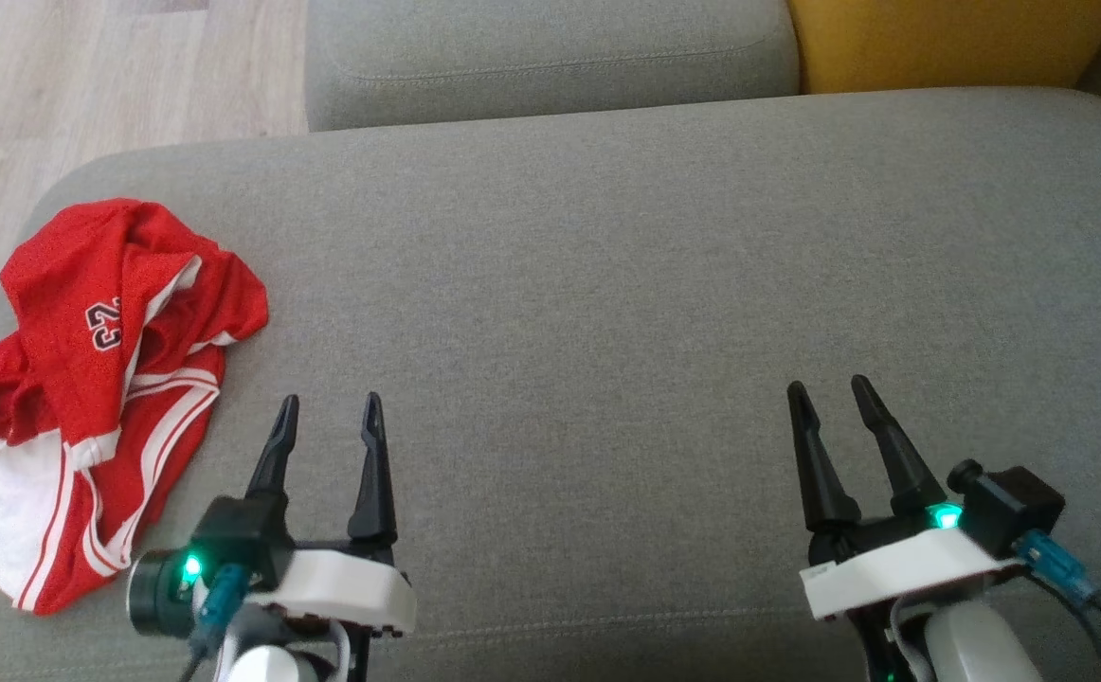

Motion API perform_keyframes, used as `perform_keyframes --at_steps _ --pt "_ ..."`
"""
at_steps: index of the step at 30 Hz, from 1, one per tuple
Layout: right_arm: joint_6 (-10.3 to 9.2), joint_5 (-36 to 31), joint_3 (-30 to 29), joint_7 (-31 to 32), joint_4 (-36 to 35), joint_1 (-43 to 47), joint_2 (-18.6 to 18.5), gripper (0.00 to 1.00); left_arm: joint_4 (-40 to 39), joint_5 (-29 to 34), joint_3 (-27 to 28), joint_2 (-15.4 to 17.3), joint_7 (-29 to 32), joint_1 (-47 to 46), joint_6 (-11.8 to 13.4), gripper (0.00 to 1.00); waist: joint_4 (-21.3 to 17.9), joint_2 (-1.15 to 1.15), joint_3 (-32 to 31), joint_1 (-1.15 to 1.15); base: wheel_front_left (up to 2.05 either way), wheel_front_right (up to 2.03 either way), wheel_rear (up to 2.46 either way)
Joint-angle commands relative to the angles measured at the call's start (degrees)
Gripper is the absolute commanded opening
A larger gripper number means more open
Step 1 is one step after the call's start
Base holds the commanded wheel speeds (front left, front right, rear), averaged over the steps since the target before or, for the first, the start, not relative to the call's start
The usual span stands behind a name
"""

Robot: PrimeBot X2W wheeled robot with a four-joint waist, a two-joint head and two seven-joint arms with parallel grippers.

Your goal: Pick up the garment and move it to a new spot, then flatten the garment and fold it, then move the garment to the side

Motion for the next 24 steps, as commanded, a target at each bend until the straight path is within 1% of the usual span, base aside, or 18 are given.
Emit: perform_keyframes --at_steps 1,7,10,14,15,18,24 --pt "0.37 -2.31 1.14 -0.81 -1.72 -2.71 0.48 1.00 -2.21 1.87 1.00 0.90 -0.80 -2.98 0.64 1.00 0.00 0.00 -0.01 0.00 0.00 0.00 0.00" --pt "0.39 -7.15 1.54 -1.82 -1.36 -2.69 0.89 1.00 -1.88 4.90 0.72 0.69 -1.81 -2.51 0.85 1.00 -0.05 0.00 -0.15 0.00 0.00 0.00 0.00" --pt "0.40 -9.31 2.11 -2.32 -1.27 -2.69 1.00 1.00 -1.95 5.93 1.30 0.02 -2.31 -2.09 0.33 1.00 -0.08 0.00 -0.26 0.00 0.00 0.00 0.00" --pt "0.41 -12.26 2.63 -2.99 -1.13 -2.61 1.09 1.00 -1.94 8.10 2.35 -0.91 -2.97 -1.37 -0.68 1.00 -0.15 0.00 -0.47 0.00 0.00 0.00 0.00" --pt "0.42 -13.84 2.81 -3.32 -1.10 -2.57 1.13 1.00 -1.65 9.44 2.78 -1.29 -3.31 -1.01 -1.44 1.00 -0.20 0.00 -0.56 0.00 0.00 0.00 0.00" --pt "0.43 -16.04 3.17 -3.80 -0.99 -2.57 1.17 1.00 -1.14 11.74 3.27 -1.86 -3.79 -0.63 -2.42 1.00 -0.22 0.00 -0.67 0.00 0.00 0.00 0.00" --pt "0.43 -16.20 3.22 -3.80 -0.79 -2.52 1.24 1.00 -0.42 12.61 5.00 -3.11 -3.79 -0.17 -4.50 1.00 -0.24 0.00 -0.69 0.00 0.00 0.00 0.00"
